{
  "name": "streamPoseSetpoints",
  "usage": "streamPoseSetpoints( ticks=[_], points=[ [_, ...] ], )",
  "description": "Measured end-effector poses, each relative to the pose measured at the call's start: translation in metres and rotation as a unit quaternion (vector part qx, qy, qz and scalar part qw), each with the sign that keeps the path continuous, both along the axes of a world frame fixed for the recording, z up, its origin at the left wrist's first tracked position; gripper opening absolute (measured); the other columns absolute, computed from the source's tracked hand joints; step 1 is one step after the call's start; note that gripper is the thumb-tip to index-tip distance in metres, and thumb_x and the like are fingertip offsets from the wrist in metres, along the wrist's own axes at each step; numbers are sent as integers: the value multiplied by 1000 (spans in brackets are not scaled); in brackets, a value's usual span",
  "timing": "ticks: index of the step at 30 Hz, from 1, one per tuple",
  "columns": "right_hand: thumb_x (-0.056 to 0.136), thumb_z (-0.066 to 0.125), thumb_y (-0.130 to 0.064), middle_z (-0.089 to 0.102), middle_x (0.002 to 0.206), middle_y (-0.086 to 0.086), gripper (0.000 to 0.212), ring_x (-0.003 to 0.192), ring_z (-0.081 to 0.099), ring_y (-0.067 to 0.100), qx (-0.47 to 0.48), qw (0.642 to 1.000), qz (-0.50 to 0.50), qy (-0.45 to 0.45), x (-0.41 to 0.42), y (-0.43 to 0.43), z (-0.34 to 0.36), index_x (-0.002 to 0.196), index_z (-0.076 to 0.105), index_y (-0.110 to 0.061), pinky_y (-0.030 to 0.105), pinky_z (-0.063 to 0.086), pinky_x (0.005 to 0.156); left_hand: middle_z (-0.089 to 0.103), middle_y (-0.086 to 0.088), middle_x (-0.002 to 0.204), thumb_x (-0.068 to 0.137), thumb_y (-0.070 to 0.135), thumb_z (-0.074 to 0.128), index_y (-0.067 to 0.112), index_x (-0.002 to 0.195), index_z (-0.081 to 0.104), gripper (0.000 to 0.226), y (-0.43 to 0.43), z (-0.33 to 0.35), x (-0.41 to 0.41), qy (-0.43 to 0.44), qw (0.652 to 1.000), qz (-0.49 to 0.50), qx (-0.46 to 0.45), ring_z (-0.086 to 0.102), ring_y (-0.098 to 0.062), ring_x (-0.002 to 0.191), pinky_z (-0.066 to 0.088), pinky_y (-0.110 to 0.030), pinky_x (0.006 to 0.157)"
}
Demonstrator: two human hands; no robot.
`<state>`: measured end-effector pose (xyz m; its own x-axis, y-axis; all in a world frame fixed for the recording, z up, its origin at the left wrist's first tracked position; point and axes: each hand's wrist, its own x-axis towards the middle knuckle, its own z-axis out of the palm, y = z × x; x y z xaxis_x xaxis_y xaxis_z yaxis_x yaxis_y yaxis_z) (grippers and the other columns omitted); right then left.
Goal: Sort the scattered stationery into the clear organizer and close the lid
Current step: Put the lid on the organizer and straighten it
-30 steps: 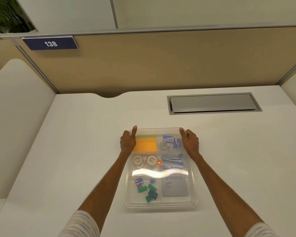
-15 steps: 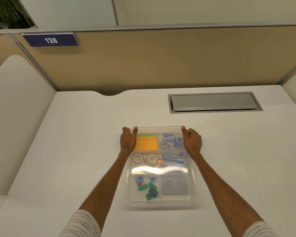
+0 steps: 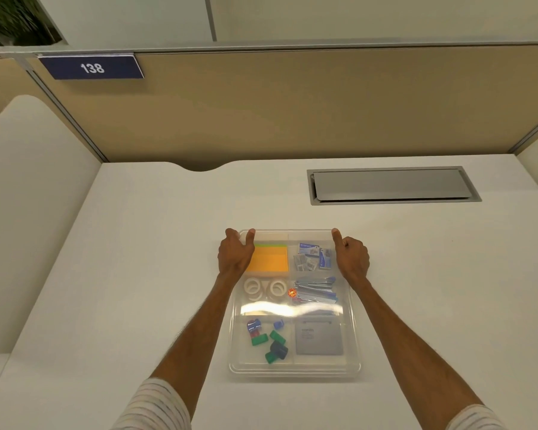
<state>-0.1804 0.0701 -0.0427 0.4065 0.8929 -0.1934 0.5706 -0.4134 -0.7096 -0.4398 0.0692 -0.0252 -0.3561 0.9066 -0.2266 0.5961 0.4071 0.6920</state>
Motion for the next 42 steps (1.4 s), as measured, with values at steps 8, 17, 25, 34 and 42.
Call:
streamPoseSetpoints(
  ticks=[8, 17, 25, 34, 42],
  points=[
    [96, 44, -52, 51, 58, 4, 56, 55, 48, 17, -13, 1000, 0, -8, 1, 1, 1, 54, 40, -15, 20, 34, 55, 64, -17, 106, 94, 56, 45, 4, 104, 54, 53, 3, -5, -2, 17, 1000, -7, -11, 59, -36, 100, 42, -36, 77],
    [96, 43, -53, 58, 63, 9, 56, 58, 53, 20, 1, 1000, -12, -5, -2, -2, 4, 60, 46, -10, 29, 41, 64, 66, -13, 103, 94, 58, 41, 9, 105, 47, 50, 3, -1, -2, 49, 998, -23, -9, 61, -37, 96, 46, -39, 80],
    [98, 36, -55, 63, 82, 7, 56, 74, 56, 24, -11, 1000, -5, -15, -7, -6, 11, 81, 58, -7, 32, 44, 73, 62, -12, 100, 98, 56, 34, 10, 106, 40, 47, -33, -11, -2, 26, 999, -28, -4, 62, -37, 94, 44, -38, 77],
    [99, 36, -53, 67, 88, 13, 51, 77, 60, 29, -14, 999, -16, -39, -8, -6, 14, 86, 56, -7, 31, 40, 70, 64, -16, 95, 100, 51, 33, 7, 101, 45, 45, -20, -5, -4, 60, 998, -33, 3, 62, -39, 90, 42, -39, 74],
    [98, 44, -44, 37, 150, 7, 54, 140, 34, 24, 69, 976, 124, -168, -34, -59, 8, 142, 35, -14, 54, 29, 111, 31, -10, 153, 97, 50, 42, 18, 147, 28, 61, -88, -14, 5, 128, 983, -115, 71, 37, -29, 137, 39, -48, 106]
  ],
)
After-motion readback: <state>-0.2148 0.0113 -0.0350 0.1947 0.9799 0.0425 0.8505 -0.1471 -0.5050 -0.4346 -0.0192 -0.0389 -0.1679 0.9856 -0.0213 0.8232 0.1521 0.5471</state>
